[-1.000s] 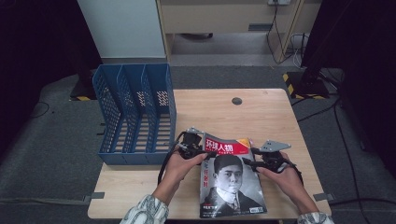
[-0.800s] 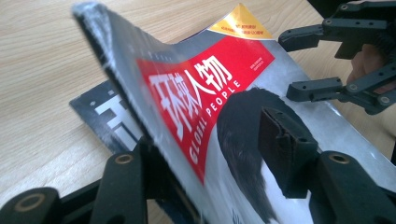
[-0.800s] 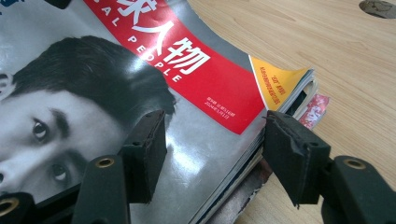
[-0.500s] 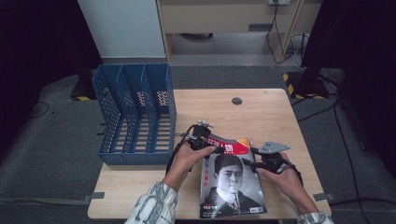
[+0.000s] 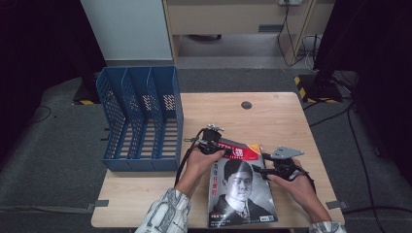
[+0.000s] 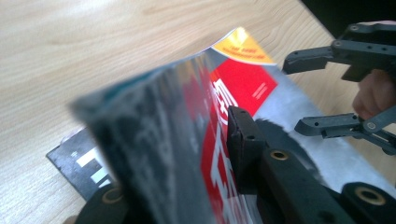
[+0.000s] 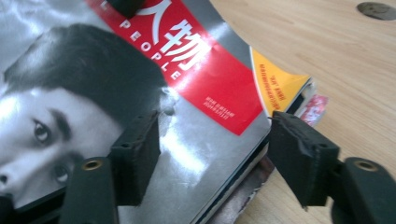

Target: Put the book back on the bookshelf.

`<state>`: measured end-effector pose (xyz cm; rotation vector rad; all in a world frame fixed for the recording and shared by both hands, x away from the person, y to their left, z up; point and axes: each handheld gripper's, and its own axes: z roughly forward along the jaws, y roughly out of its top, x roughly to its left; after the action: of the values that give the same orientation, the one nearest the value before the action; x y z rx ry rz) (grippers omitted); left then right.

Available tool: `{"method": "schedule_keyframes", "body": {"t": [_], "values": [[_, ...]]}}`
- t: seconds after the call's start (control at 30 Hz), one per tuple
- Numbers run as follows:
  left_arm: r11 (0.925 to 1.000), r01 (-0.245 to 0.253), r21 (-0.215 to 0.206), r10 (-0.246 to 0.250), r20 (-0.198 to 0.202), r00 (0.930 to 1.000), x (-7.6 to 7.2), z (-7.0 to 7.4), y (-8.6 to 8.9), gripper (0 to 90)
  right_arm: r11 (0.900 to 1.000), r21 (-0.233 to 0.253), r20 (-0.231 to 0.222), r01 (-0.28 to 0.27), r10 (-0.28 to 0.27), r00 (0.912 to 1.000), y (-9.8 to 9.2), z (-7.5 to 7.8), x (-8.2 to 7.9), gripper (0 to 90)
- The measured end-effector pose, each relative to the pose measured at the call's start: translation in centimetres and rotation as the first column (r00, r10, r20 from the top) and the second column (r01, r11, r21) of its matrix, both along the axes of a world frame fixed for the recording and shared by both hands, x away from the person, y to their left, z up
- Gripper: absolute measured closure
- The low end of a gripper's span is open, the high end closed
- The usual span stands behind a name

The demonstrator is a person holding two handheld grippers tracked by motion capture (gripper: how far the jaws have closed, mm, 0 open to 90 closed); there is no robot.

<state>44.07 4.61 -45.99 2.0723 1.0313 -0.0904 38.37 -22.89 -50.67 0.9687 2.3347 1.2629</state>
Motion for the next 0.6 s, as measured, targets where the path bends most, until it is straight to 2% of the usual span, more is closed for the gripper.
{"method": "schedule_keyframes", "body": {"t": [0.07,0.1,0.23,0.33,0.37,0.53,0.57,0.6], "values": [[0.9999,0.005,-0.012,-0.005,0.002,1.0,-0.1,0.2,0.1,81.8,0.999,0.036,-0.002,0.036,-0.036,0.9994,-1.0,0.3,0.0,29.7],[0.9998,0.003,-0.018,-0.003,-0.002,1.0,-0.1,0.2,0.2,81.8,0.999,0.036,-0.002,0.036,-0.036,0.9994,-1.0,0.3,0.0,29.7],[0.9997,0.011,-0.02,-0.011,0.003,0.9999,-0.1,0.2,0.3,82.2,0.991,0.032,-0.029,0.13,-0.129,0.9913,-2.6,0.0,0.2,25.5],[0.9996,0.016,-0.022,-0.016,0.006,0.9999,-0.1,0.3,0.3,82.3,0.979,0.024,-0.047,0.201,-0.199,0.9788,-3.4,-0.3,0.6,20.6],[0.9996,0.016,-0.022,-0.016,0.006,0.9999,-0.1,0.3,0.3,82.3,0.979,0.024,-0.047,0.201,-0.199,0.9788,-3.4,-0.3,0.6,20.6],[0.9997,0.017,-0.016,-0.017,0.005,0.9998,-0.1,0.3,0.3,82.6,0.954,-0.037,-0.061,0.298,-0.3,0.9521,-4.5,-0.9,0.8,15.0],[0.9996,0.019,-0.021,-0.019,0.004,0.9998,-0.1,0.4,0.4,82.8,0.95,-0.051,-0.067,0.309,-0.311,0.9479,-4.7,-1.0,0.9,15.0],[0.9995,0.021,-0.025,-0.021,0.005,0.9998,-0.2,0.4,0.4,83.0,0.95,-0.051,-0.067,0.309,-0.311,0.9479,-4.7,-1.0,0.9,15.0]]}}
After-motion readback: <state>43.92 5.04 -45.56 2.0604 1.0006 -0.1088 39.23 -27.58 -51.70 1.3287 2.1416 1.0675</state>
